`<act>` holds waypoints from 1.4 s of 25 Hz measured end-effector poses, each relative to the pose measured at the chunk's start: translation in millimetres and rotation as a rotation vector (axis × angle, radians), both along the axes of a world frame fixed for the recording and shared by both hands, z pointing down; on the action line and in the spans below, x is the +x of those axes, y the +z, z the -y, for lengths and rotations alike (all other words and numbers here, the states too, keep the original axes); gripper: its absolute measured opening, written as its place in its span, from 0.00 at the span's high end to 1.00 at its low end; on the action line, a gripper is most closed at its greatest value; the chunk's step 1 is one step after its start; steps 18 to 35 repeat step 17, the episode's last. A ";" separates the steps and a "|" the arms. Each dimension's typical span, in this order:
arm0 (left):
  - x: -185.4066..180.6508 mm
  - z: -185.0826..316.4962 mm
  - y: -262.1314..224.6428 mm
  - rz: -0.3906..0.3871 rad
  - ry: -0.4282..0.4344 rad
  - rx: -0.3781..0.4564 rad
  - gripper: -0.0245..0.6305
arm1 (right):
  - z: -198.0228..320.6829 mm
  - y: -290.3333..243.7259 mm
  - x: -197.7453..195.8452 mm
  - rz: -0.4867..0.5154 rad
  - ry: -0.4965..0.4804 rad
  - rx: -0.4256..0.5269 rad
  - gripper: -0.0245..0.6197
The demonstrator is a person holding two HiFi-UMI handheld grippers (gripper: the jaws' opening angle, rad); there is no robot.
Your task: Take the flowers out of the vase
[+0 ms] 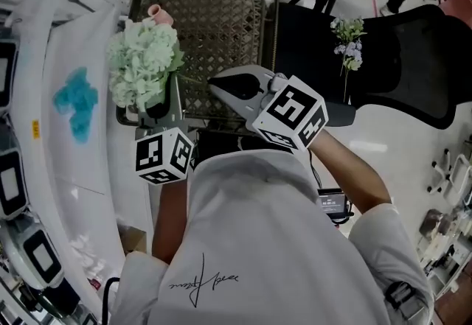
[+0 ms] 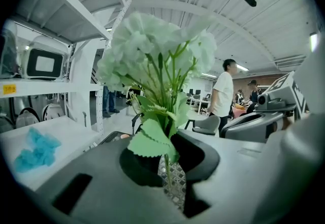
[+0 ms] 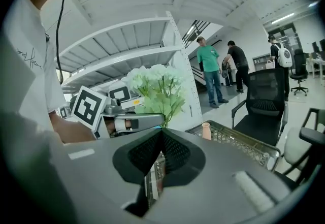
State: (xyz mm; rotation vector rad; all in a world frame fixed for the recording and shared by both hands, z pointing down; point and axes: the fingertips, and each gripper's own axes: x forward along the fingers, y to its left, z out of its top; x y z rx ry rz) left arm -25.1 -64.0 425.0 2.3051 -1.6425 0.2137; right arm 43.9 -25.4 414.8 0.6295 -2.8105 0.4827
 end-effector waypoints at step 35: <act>5.6 -23.4 -9.3 -0.031 -0.069 0.009 0.89 | -4.7 -0.5 28.2 -0.012 0.029 -0.006 0.95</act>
